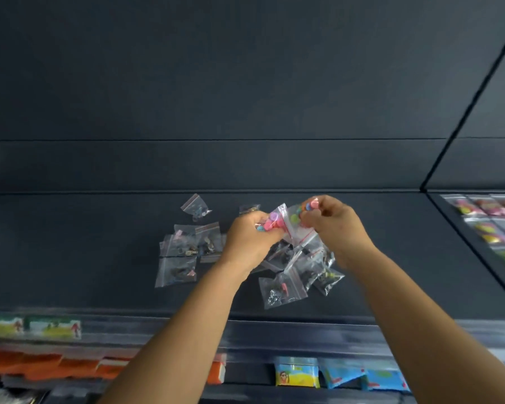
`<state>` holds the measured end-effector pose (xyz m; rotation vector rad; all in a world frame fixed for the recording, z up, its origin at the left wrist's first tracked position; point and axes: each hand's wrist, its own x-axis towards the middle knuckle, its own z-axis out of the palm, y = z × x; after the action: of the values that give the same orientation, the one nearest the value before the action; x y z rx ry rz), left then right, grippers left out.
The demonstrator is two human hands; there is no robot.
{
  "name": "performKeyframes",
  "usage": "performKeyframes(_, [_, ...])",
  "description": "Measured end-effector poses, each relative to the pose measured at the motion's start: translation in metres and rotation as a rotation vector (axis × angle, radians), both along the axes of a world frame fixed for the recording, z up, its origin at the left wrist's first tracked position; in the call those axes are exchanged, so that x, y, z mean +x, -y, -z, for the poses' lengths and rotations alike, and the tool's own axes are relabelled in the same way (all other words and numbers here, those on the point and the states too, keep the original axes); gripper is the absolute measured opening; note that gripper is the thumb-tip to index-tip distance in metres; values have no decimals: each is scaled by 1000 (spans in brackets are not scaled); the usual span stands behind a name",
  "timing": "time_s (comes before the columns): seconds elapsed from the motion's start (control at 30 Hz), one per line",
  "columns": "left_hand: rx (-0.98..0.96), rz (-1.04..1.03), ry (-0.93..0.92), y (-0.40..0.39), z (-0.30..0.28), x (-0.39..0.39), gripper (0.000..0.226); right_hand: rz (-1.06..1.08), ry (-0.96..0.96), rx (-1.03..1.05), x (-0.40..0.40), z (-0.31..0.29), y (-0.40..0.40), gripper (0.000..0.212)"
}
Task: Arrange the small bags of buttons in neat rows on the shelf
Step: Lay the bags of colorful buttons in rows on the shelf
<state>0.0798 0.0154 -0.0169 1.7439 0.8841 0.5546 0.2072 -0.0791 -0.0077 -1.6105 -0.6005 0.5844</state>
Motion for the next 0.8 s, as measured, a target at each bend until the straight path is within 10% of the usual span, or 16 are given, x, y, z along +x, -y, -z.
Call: performKeyframes(0.8, [-185, 385, 104, 256, -16, 218, 2, 481, -103, -14, 147, -5, 278, 19])
